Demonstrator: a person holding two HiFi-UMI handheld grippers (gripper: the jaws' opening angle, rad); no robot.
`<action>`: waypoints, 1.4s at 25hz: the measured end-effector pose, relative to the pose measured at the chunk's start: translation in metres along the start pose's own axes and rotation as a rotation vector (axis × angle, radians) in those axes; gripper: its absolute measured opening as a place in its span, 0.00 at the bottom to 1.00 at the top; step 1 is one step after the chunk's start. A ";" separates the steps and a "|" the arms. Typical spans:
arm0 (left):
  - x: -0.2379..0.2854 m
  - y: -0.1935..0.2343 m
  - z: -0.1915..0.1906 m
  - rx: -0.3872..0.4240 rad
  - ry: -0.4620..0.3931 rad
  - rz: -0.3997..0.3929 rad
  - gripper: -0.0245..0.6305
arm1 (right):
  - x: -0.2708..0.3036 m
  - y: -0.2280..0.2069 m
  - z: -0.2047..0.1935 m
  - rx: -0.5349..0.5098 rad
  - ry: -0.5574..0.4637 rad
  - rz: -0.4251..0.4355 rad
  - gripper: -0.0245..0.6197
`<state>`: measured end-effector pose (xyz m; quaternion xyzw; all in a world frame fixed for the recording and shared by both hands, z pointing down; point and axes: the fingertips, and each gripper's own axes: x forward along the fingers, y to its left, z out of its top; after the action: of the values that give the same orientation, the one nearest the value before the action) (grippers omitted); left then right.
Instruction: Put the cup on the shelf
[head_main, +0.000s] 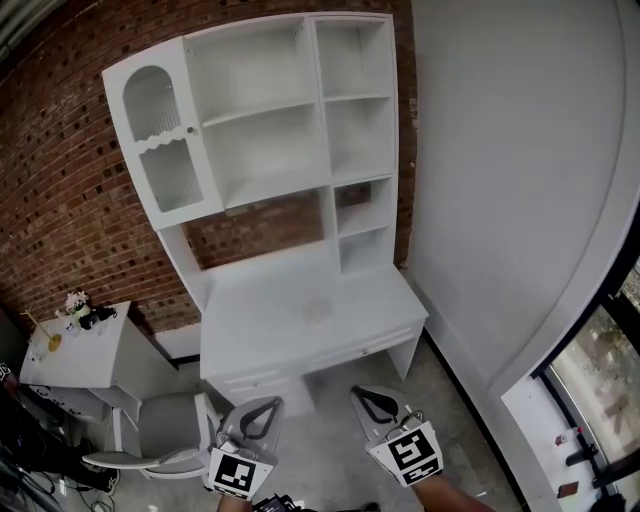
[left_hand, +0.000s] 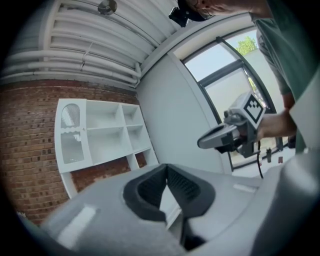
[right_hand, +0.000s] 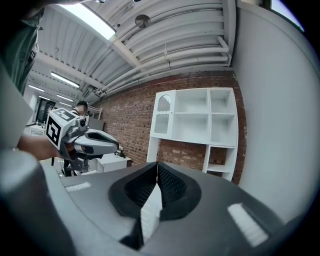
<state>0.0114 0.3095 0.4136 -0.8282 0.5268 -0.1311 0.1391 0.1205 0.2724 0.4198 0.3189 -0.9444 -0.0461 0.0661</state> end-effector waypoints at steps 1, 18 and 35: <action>0.003 0.001 -0.001 0.001 0.006 -0.002 0.04 | 0.003 -0.003 -0.001 0.007 -0.001 0.001 0.05; 0.078 0.103 -0.024 -0.006 -0.077 -0.116 0.04 | 0.104 -0.039 0.006 0.011 0.042 -0.120 0.05; 0.114 0.191 -0.071 -0.044 -0.083 -0.163 0.04 | 0.205 -0.053 0.004 0.019 0.099 -0.157 0.05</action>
<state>-0.1274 0.1212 0.4171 -0.8758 0.4544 -0.0961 0.1313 -0.0102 0.1057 0.4281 0.3944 -0.9125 -0.0266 0.1057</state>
